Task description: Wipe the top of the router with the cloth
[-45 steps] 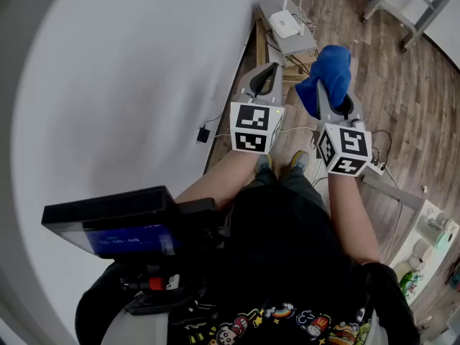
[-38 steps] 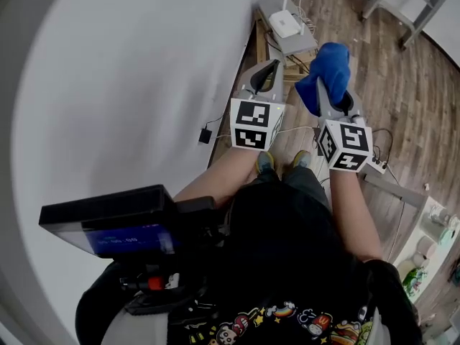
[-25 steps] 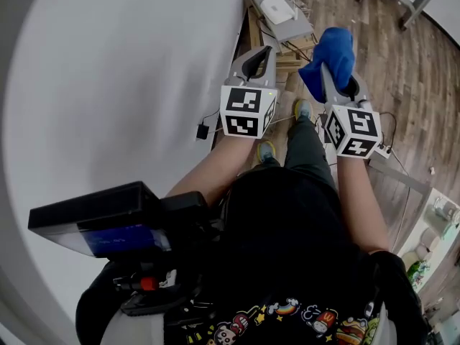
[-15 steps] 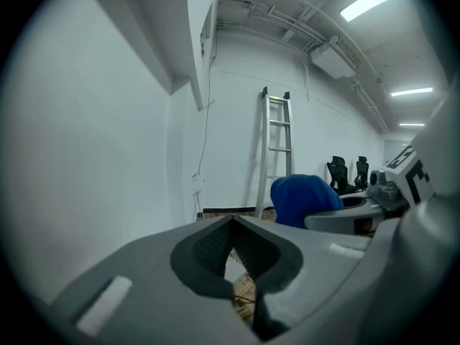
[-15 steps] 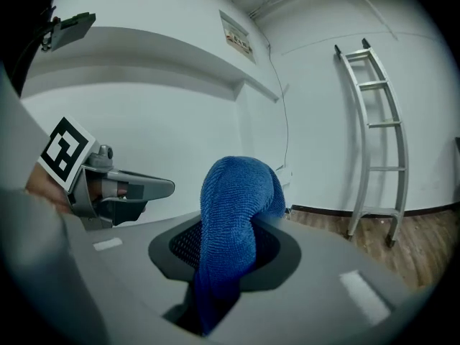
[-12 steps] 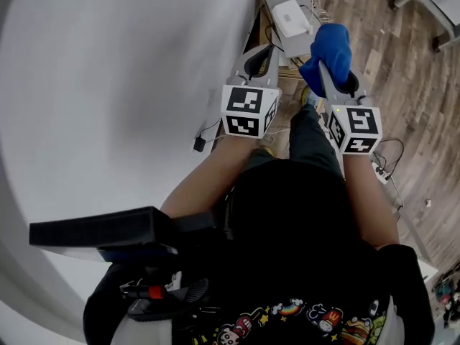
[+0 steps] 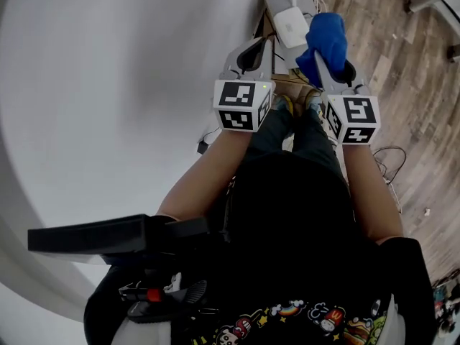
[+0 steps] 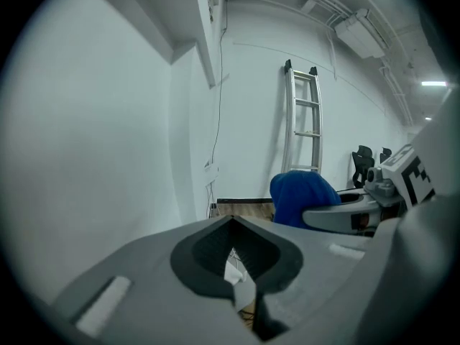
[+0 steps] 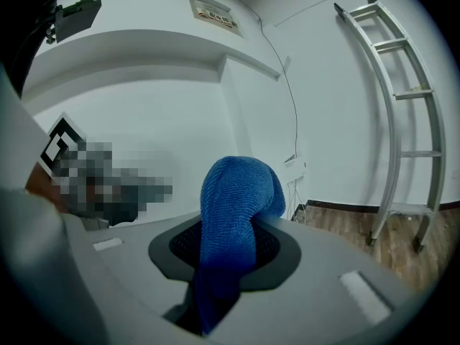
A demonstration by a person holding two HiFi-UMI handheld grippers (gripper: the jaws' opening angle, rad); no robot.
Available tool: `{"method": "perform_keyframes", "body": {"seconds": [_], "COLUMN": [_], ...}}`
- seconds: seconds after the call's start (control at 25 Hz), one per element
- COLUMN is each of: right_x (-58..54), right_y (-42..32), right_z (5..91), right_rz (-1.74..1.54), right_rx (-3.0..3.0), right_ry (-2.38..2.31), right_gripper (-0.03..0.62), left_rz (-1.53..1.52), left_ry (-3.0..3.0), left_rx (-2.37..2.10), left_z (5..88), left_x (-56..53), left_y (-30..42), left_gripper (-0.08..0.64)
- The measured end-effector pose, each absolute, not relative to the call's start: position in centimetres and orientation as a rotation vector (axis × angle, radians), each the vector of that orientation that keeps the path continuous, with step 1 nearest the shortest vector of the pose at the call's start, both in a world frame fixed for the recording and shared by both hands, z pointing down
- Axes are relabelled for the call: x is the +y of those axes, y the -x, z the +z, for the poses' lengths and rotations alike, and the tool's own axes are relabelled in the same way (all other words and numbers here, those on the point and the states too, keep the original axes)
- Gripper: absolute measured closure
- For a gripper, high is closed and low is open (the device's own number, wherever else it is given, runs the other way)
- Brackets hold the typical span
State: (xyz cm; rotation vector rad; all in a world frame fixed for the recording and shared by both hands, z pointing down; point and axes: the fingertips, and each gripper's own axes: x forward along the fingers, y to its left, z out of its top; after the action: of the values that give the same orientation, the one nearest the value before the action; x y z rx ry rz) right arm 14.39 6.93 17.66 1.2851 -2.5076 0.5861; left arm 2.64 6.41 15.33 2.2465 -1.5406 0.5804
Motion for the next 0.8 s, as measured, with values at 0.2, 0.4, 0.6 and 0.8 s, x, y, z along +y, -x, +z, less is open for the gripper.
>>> {"method": "perform_keyframes", "body": {"seconds": [0.2, 0.4, 0.6, 0.8], "right_x": [5.2, 3.1, 0.5, -1.5], "right_y": [-12.5, -8.7, -4.7, -1.9], "right_z": [20.5, 25.2, 34.3, 42.7], "right_rz": [0.596, 0.595, 0.662, 0.732], "right_rx": [-2.463, -2.406, -2.320, -2.271], "right_ry": [-1.258, -1.253, -1.310, -1.329], "right_gripper": [0.466, 0.466, 0.468, 0.468], "left_rz": [0.585, 0.607, 0.619, 0.630], "left_ry": [-2.245, -2.267, -2.253, -2.235], "left_rx": [-1.493, -1.410, -1.331, -1.306], "left_z": [18.4, 23.3, 32.4, 40.0], "left_x": [3.4, 0.4, -2.8, -5.4], "left_y": [-1.8, 0.0, 1.7, 3.4], "left_gripper": [0.560, 0.560, 0.560, 0.560]}}
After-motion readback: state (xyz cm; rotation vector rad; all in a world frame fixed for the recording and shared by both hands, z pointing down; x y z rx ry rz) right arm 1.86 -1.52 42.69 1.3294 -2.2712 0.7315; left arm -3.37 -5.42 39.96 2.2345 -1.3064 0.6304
